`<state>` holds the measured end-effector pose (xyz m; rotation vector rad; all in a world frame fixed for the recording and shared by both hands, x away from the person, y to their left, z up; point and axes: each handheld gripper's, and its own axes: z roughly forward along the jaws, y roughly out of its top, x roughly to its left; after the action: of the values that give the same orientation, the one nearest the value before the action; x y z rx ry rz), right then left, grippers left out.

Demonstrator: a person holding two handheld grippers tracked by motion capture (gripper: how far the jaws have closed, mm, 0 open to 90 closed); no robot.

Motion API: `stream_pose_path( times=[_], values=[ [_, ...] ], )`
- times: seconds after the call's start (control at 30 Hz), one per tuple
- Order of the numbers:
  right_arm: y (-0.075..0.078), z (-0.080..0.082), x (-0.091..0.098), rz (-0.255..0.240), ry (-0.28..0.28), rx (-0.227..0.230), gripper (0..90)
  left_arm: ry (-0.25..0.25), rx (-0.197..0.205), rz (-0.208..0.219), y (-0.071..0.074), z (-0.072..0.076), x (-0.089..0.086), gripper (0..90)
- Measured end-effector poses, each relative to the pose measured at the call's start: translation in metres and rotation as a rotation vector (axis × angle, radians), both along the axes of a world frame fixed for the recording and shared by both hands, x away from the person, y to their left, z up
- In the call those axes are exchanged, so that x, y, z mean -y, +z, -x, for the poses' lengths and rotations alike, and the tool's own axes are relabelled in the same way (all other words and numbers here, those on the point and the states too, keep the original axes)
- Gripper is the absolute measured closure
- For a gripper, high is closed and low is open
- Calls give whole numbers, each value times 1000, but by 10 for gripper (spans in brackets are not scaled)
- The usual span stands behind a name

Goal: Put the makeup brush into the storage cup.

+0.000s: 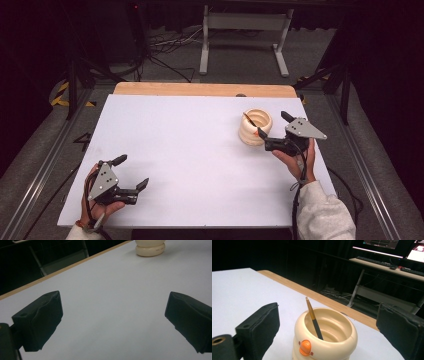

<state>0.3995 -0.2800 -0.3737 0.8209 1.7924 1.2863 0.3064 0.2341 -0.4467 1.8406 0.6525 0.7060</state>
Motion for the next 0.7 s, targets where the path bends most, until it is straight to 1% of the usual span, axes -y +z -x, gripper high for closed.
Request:
stream_pose_path(
  times=[0.13,0.27,0.33,0.43,0.47,0.53,0.6,0.7],
  values=[
    [-2,8,2,-4,-9,34,50,-2,-5,1,-1,0,1,24],
    [-4,13,3,-3,-13,49,48,-3,-1,-4,-1,0,1,24],
    [-3,16,4,-19,-12,58,45,-3,0,-5,-1,0,1,24],
    [-2,19,4,-22,-7,68,46,-2,-1,-5,-1,0,1,24],
    [-2,22,2,-8,-3,73,47,-4,0,-6,-1,0,1,25],
    [-3,22,2,-3,0,74,47,-4,1,-5,-1,0,1,25],
    [-3,25,0,14,7,80,49,-5,-1,-4,-1,0,1,24],
    [-3,26,-1,11,15,77,49,-6,-2,-4,-1,0,1,25]
  ],
)
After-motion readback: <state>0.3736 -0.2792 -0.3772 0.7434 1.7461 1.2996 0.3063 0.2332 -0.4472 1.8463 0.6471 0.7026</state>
